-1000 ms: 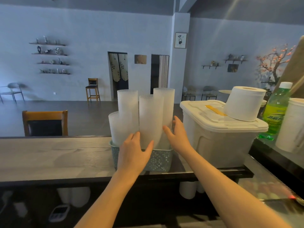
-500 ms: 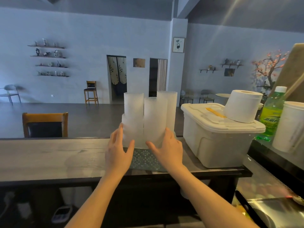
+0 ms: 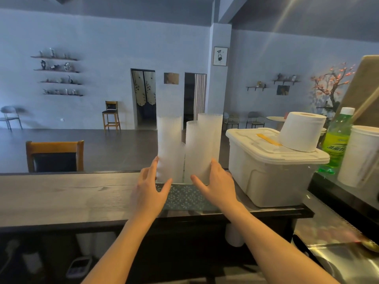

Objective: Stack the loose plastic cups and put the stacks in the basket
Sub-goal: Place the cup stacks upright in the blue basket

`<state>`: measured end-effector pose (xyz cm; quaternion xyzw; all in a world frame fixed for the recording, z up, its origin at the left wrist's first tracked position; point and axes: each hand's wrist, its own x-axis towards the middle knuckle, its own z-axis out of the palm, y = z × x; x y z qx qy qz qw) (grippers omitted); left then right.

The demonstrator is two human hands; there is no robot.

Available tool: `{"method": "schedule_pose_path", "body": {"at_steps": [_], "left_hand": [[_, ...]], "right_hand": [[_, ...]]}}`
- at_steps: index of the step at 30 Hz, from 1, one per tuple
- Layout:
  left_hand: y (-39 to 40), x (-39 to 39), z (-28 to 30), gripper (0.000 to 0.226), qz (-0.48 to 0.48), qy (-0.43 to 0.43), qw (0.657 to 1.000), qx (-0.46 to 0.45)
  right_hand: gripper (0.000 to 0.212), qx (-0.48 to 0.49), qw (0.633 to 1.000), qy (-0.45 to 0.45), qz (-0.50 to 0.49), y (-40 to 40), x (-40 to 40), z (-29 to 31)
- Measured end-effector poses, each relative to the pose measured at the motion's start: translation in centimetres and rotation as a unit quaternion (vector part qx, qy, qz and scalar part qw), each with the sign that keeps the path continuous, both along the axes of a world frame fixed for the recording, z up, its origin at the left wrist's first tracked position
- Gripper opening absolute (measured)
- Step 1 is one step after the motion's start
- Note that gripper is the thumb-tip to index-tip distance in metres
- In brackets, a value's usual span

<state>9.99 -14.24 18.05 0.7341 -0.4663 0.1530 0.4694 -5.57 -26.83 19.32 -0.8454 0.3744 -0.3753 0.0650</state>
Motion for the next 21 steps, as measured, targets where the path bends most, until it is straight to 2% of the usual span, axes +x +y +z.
{"method": "schedule_pose_path", "body": {"at_steps": [2, 6, 10, 16, 21], "left_hand": [[-0.1, -0.1, -0.4, 0.076, 0.005, 0.015, 1.000, -0.011], [-0.1, -0.5, -0.8, 0.070, 0.015, 0.120, 0.993, 0.002], [0.0, -0.4, -1.1, 0.063, 0.008, 0.106, 0.994, 0.008], [-0.4, -0.9, -1.2, 0.072, 0.004, 0.073, 0.997, 0.028], [-1.1, -2.4, -1.4, 0.067, -0.010, 0.052, 0.998, 0.032]], "right_hand": [[0.070, -0.015, 1.000, 0.018, -0.020, 0.2, -0.1, -0.2], [0.065, -0.027, 0.997, 0.051, -0.049, 0.7, -0.3, -1.1], [0.059, -0.023, 0.998, 0.050, -0.042, 0.4, -1.0, -1.9], [0.055, 0.049, 0.998, 0.040, 0.032, -1.5, -3.0, -1.8], [0.051, 0.025, 0.997, 0.080, 0.000, -2.8, -4.6, -1.7]]}}
